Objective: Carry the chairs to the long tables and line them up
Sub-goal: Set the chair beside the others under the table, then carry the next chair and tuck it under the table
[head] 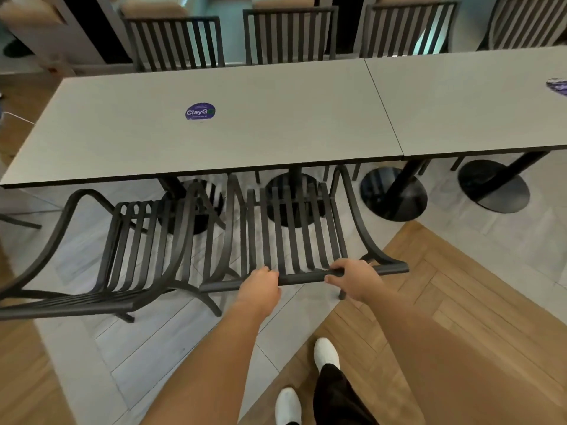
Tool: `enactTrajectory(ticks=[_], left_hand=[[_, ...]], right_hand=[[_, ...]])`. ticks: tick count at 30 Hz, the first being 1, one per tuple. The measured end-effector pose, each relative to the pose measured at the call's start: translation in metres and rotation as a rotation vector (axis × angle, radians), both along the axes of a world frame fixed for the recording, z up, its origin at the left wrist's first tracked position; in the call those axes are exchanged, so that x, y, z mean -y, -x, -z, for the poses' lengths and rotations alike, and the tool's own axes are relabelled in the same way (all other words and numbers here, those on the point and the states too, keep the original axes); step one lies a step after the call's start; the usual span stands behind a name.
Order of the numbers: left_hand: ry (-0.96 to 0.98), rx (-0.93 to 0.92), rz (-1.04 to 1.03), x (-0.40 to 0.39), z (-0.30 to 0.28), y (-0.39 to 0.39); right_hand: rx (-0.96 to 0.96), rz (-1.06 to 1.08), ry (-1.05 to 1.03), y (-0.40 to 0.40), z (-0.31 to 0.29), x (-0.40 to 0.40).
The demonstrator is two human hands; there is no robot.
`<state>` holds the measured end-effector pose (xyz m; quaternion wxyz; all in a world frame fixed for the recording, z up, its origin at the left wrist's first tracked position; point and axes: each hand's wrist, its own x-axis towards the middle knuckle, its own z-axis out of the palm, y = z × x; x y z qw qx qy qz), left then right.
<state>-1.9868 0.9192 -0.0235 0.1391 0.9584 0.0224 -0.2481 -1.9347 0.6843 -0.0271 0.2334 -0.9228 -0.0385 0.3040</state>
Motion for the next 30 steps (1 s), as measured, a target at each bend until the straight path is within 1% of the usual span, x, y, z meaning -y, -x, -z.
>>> enactTrajectory(ticks=[3, 5, 8, 14, 22, 30], left_hand=[[-0.013, 0.094, 0.073, 0.015, -0.015, 0.009], [-0.012, 0.123, 0.145, 0.03, -0.023, 0.015], [-0.027, 0.117, 0.271, 0.058, -0.033, 0.023], [-0.006, 0.094, 0.515, 0.127, -0.038, 0.043], [-0.007, 0.073, 0.815, 0.258, -0.047, 0.079], [0.076, 0.023, 0.984, 0.405, -0.056, 0.149]], right_hand=[[0.106, 0.099, -0.028, 0.02, -0.016, 0.009], [0.126, 0.158, -0.028, 0.037, -0.026, 0.02], [0.096, 0.215, 0.019, 0.072, -0.033, 0.047], [0.005, 0.451, 0.099, 0.153, -0.035, 0.132], [-0.029, 0.734, 0.148, 0.258, -0.041, 0.251], [-0.001, 0.97, 0.217, 0.364, -0.044, 0.36]])
